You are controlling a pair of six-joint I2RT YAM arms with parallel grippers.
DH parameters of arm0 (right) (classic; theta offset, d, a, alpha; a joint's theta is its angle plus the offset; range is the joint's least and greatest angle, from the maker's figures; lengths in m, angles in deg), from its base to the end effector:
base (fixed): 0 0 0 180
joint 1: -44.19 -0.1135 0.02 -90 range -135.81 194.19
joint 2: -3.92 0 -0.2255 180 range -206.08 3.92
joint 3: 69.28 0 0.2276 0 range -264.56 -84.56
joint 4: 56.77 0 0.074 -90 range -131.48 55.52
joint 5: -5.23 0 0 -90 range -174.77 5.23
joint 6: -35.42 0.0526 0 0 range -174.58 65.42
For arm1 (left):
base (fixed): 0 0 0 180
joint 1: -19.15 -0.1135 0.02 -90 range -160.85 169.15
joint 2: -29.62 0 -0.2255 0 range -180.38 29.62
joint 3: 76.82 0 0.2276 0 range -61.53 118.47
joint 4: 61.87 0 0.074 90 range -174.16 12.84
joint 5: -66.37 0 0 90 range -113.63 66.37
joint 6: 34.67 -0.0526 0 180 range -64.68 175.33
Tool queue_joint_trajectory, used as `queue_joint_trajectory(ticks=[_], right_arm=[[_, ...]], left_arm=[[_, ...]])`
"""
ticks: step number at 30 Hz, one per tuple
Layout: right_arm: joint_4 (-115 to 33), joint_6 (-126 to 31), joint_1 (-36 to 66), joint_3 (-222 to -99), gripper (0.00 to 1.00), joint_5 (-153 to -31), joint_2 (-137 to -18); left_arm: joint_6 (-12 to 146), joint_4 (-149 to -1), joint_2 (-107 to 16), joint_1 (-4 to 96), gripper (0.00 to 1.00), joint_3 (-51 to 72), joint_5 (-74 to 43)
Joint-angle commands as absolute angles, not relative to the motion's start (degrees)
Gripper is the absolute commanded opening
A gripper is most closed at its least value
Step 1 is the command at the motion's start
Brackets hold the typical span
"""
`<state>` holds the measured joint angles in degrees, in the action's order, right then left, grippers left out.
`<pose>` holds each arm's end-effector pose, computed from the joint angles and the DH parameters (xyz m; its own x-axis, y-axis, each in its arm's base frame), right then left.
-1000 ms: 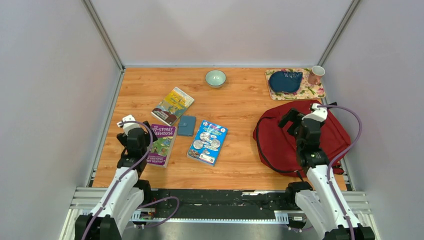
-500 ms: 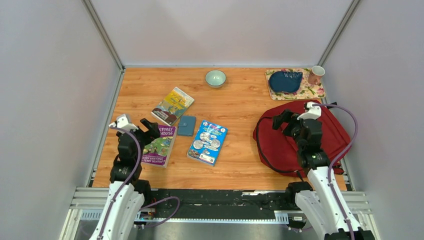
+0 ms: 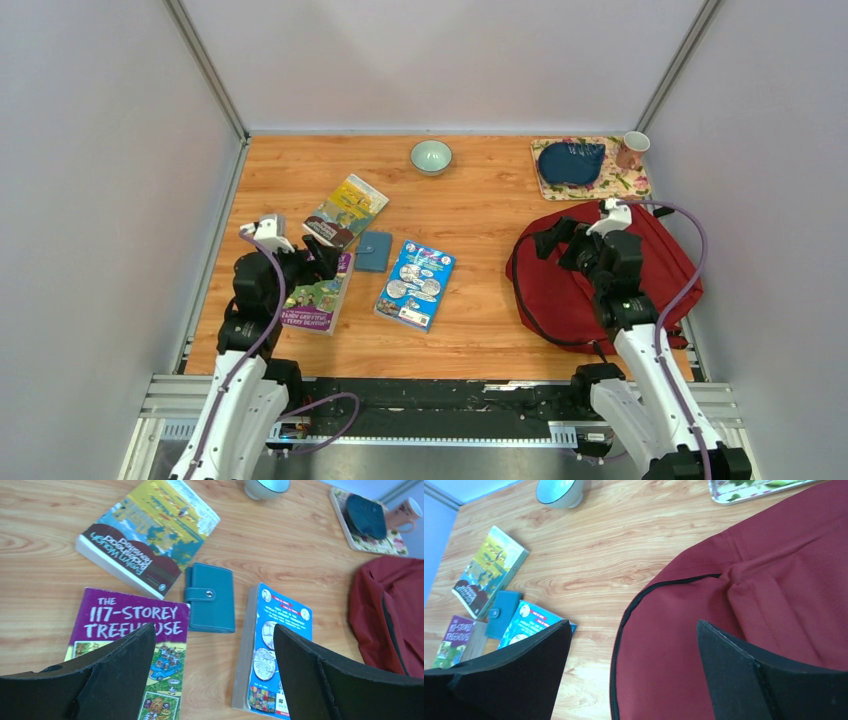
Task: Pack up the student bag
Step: Move the book to the center of the board.
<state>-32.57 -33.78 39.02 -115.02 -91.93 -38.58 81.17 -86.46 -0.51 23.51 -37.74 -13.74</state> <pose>0.1974 0.0244 0.2336 -0.4060 0.3170 -0.8571 -0.0654 0.9254 0.3733 0.1698 -0.0220 0.2282 -0.3465 -0.4042 -0.8465 0.0987 0.8817 -0.4614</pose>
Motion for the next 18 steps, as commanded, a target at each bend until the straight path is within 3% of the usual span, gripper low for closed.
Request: queue_joint_trajectory(ticks=[1, 9, 15, 18], right_arm=[[-37.1, -30.3, 39.1, -117.2, 0.98, -98.1, -40.5], [-35.9, -29.6, 39.0, -119.5, 0.97, -101.6, -46.0], [-34.8, -27.9, 39.0, -120.9, 0.97, -103.8, -49.2], [-31.0, -27.3, 39.1, -122.4, 0.97, -99.0, -49.1]], left_arm=[[78.8, -85.2, -2.4, 23.5, 0.95, -34.6, -5.4], [74.0, -86.9, -4.7, 29.2, 0.95, -32.0, -4.9], [70.0, -84.4, -10.2, 47.4, 0.95, -30.4, -16.8], [67.5, -82.5, -17.3, 58.0, 0.95, -28.2, -23.4]])
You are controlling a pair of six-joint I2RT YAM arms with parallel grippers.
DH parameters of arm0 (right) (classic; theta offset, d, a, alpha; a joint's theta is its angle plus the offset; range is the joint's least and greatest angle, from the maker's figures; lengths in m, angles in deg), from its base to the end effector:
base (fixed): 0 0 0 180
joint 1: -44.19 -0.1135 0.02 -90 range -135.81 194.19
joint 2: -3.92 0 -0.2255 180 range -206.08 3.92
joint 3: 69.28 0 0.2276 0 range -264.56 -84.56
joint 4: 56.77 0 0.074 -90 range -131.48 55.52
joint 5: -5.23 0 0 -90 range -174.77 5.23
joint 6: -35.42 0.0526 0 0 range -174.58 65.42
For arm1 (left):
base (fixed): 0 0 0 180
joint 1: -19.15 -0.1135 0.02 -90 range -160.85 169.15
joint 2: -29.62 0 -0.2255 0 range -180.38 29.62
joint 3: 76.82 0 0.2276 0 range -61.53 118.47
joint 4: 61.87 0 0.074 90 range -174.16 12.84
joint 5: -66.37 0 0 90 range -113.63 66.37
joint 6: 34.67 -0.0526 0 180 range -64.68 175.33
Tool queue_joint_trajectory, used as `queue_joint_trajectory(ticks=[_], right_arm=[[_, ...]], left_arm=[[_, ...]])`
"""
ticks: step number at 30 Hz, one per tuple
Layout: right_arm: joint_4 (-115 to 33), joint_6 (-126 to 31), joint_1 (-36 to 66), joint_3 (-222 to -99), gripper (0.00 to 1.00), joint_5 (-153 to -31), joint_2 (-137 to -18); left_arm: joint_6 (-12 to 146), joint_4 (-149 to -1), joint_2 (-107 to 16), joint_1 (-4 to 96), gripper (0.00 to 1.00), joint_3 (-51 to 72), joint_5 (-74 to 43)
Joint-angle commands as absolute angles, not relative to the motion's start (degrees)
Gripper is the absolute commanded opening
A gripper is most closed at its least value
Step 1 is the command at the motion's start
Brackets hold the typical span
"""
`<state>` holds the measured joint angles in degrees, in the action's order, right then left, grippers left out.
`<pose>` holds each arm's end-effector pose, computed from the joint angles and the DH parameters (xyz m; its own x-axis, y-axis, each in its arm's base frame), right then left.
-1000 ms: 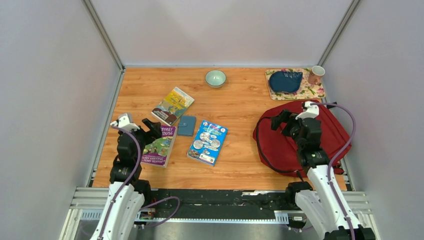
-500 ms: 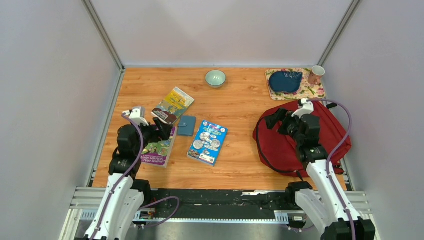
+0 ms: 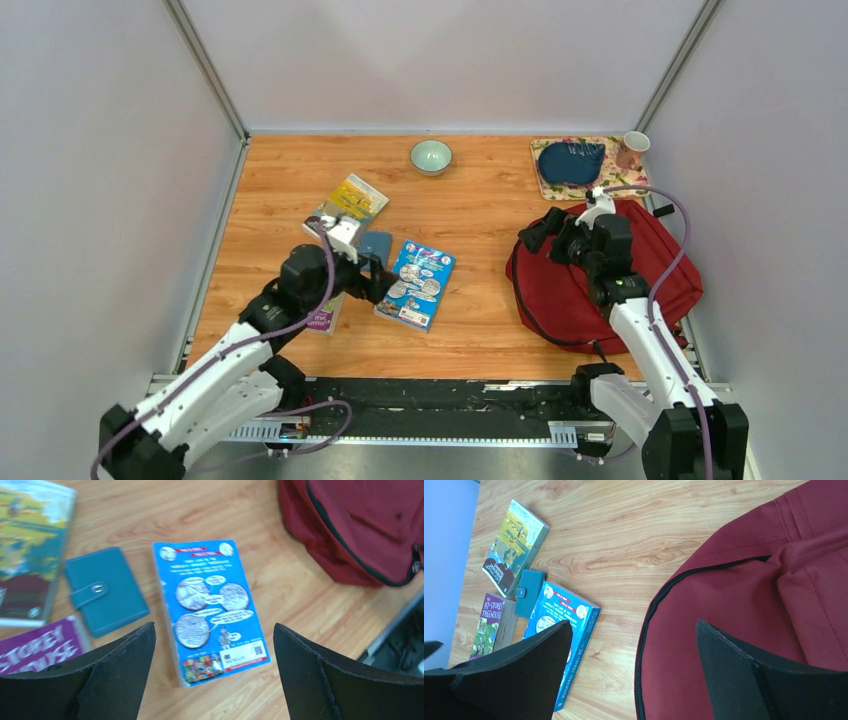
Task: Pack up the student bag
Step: Move the book to the center of the board.
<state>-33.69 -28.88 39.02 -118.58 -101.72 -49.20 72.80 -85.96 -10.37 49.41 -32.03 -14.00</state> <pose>0.2203 0.0353 0.2225 -0.5557 0.3662 -0.7464 -0.1156 0.8550 0.5056 0.1621 -0.1048 0.2359 -0.4623 -0.0730 -0.8837 0.5183 0.7864 -0.3361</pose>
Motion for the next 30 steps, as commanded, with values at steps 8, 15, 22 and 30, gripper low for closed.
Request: queue_joint_trajectory(ticks=[8, 15, 22, 30], right_arm=[[-22.1, -25.6, 39.2, -123.4, 0.98, -76.9, -44.0], [-20.1, -24.3, 40.1, -122.4, 0.99, -72.1, -38.5], [-19.2, -24.2, 41.3, -122.2, 0.99, -71.2, -39.8], [-19.0, -24.8, 41.9, -122.5, 0.99, -71.6, -41.7]], left_arm=[[64.1, -72.7, -43.6, 70.4, 0.95, -18.3, -24.0], [67.2, -70.1, -60.5, 70.9, 0.95, -8.6, -16.0], [70.4, -70.6, -72.8, 70.4, 0.95, -4.9, -19.9], [75.4, -68.5, -75.5, 62.8, 0.95, -9.6, -21.0]])
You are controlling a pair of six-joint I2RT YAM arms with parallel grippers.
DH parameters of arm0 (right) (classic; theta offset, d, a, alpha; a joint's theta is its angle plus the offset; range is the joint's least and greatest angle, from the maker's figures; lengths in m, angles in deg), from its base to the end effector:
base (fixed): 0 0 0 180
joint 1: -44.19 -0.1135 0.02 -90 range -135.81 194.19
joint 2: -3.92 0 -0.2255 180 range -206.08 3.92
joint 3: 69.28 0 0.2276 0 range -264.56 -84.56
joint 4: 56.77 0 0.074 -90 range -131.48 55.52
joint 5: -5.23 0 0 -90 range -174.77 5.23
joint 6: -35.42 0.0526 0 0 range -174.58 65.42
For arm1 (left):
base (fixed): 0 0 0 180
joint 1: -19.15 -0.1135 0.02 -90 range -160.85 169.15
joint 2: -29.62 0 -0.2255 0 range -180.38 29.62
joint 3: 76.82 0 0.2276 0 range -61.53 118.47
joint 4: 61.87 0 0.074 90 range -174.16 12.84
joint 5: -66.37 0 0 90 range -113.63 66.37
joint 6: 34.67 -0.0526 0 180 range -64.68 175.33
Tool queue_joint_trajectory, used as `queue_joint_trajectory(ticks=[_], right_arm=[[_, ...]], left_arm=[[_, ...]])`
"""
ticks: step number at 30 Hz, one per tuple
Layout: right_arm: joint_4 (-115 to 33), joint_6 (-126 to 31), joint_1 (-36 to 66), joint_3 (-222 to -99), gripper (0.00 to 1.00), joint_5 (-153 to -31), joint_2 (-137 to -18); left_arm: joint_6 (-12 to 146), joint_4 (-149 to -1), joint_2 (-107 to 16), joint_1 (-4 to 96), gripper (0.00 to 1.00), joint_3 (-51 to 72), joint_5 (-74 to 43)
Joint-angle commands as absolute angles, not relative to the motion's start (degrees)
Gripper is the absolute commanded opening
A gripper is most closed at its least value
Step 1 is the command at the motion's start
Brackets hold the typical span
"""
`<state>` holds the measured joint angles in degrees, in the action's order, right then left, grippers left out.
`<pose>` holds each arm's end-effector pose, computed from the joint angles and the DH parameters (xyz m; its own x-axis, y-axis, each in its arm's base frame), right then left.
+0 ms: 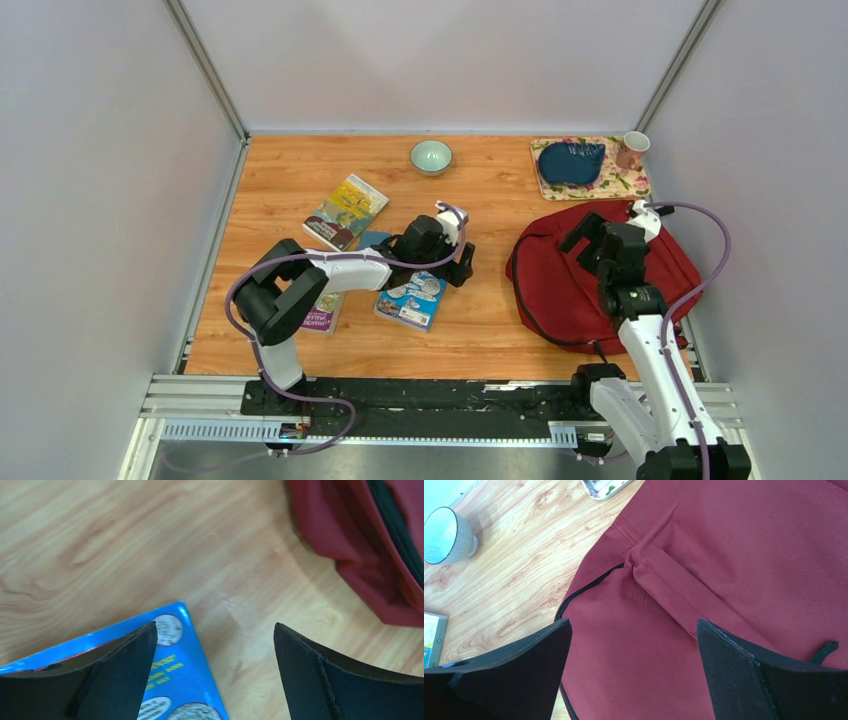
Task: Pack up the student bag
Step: Move the book to the center of the board.
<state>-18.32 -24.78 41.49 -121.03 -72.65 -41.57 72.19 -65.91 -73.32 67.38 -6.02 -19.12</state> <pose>0.1946 -0.0019 0.2323 -0.3965 0.4677 -0.7900 0.3785 0.8672 0.3235 0.2402 -0.2752 0.1376 -0.6042 0.2425 -0.7590 0.6380 0.7179 -0.2785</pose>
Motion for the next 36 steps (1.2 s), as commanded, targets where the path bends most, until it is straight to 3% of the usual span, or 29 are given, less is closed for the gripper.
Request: queue_joint_trajectory(ticks=[1, 8, 16, 21, 27, 33, 36], right_arm=[[-19.2, -24.9, 41.9, -122.5, 0.99, -71.5, -42.1], [-19.5, -25.0, 42.4, -122.8, 0.99, -71.4, -44.0], [-20.5, -24.6, 43.0, -122.8, 0.99, -72.6, -45.3], [-19.9, -25.0, 43.7, -123.0, 0.99, -72.7, -45.6], [-19.2, -24.6, 45.4, -123.2, 0.99, -72.7, -46.1], [-19.2, -24.3, 45.5, -122.8, 0.99, -72.8, -45.5], [-19.2, -24.8, 45.7, -122.8, 0.99, -72.3, -45.3]], left_arm=[[75.2, -68.8, -75.2, 62.0, 0.95, -10.5, -20.9], [73.5, -67.6, -71.6, 57.6, 0.95, -15.9, -17.9], [70.3, -67.6, -65.4, 64.6, 0.96, -8.8, -15.2], [72.0, -67.9, -67.2, 69.2, 0.96, -4.4, -13.6], [79.7, -62.8, -74.4, 70.6, 0.95, -7.9, -10.4], [81.4, -68.0, -78.7, 71.0, 0.95, -7.6, -15.1], [81.6, -72.4, -78.6, 71.0, 0.95, -8.6, -23.2]])
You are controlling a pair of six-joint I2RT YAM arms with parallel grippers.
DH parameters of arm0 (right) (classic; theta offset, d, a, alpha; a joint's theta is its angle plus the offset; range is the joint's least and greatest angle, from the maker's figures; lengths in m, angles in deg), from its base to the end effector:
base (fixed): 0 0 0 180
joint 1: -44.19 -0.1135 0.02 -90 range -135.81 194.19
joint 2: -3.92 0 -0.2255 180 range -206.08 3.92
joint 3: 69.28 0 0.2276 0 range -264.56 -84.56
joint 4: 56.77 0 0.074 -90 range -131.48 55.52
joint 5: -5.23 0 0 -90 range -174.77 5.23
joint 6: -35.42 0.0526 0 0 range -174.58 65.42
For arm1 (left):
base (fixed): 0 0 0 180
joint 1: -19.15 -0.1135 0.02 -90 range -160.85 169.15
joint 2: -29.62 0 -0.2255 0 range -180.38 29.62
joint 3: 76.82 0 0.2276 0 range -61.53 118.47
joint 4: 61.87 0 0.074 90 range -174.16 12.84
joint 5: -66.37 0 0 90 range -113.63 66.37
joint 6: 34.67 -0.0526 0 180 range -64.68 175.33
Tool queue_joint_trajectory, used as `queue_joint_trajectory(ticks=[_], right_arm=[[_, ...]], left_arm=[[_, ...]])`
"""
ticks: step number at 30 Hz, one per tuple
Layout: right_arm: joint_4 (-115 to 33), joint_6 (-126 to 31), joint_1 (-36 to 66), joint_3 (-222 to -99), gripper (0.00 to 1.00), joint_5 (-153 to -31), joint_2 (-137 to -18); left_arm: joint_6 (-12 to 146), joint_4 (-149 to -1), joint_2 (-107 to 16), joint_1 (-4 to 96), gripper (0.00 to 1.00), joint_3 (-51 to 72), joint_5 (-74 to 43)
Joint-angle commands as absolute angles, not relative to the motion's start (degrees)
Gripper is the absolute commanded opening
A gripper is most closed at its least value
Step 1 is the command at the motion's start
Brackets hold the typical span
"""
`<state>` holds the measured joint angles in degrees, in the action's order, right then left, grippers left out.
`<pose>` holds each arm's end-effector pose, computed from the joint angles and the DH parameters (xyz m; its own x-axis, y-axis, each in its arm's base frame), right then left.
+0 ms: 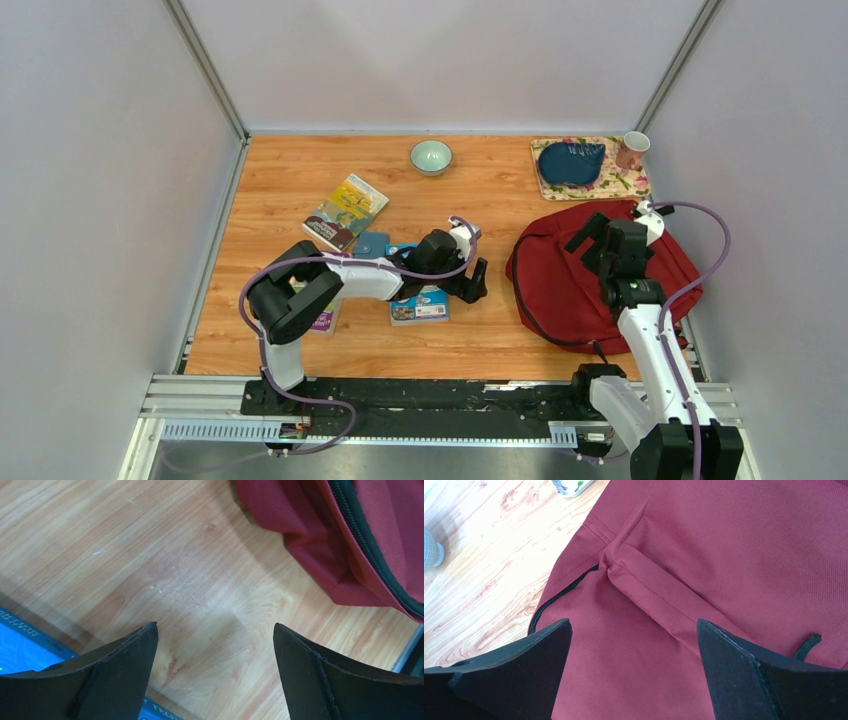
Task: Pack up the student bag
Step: Move the book to the center of the board.
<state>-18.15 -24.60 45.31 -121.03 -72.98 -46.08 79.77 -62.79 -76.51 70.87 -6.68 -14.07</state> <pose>0.2027 -0.0147 0.2179 -0.4284 0.4976 -0.7542 0.4579 0.8391 0.2936 0.2208 -0.2939 0.1208 -0.6930 0.2196 -0.6867 0.6257 0.6563 -0.4216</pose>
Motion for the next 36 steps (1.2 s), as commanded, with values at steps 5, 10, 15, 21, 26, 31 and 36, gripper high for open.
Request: queue_joint_trajectory(ticks=[5, 10, 15, 21, 26, 31, 36], right_arm=[[-19.2, -25.2, 45.9, -122.7, 0.99, -72.4, -45.3], [-19.2, -25.7, 46.2, -122.5, 0.99, -72.4, -44.9], [-19.5, -25.3, 46.3, -122.5, 0.99, -73.3, -45.7], [-19.2, -25.7, 47.1, -122.4, 0.99, -73.2, -46.1], [-13.6, -21.3, 49.6, -123.4, 1.0, -67.5, -46.5], [-7.2, -16.0, 55.3, -124.0, 1.0, -64.6, -45.1], [-6.5, -14.2, 59.5, -123.1, 1.0, -69.3, -43.2]], left_arm=[[78.7, -76.9, -76.5, 67.6, 0.96, -12.7, -30.5], [78.1, -78.9, -72.8, 57.4, 0.96, -19.2, -26.0], [74.9, -79.4, -68.8, 53.6, 0.96, -23.4, -26.5], [71.4, -80.9, -66.8, 52.7, 0.96, -23.7, -27.1], [71.4, -77.5, -61.9, 52.9, 0.95, -25.9, -18.4], [73.0, -72.7, -57.3, 58.0, 0.96, -24.3, -13.6], [78.3, -68.6, -60.5, 63.8, 0.97, -16.4, -10.7]])
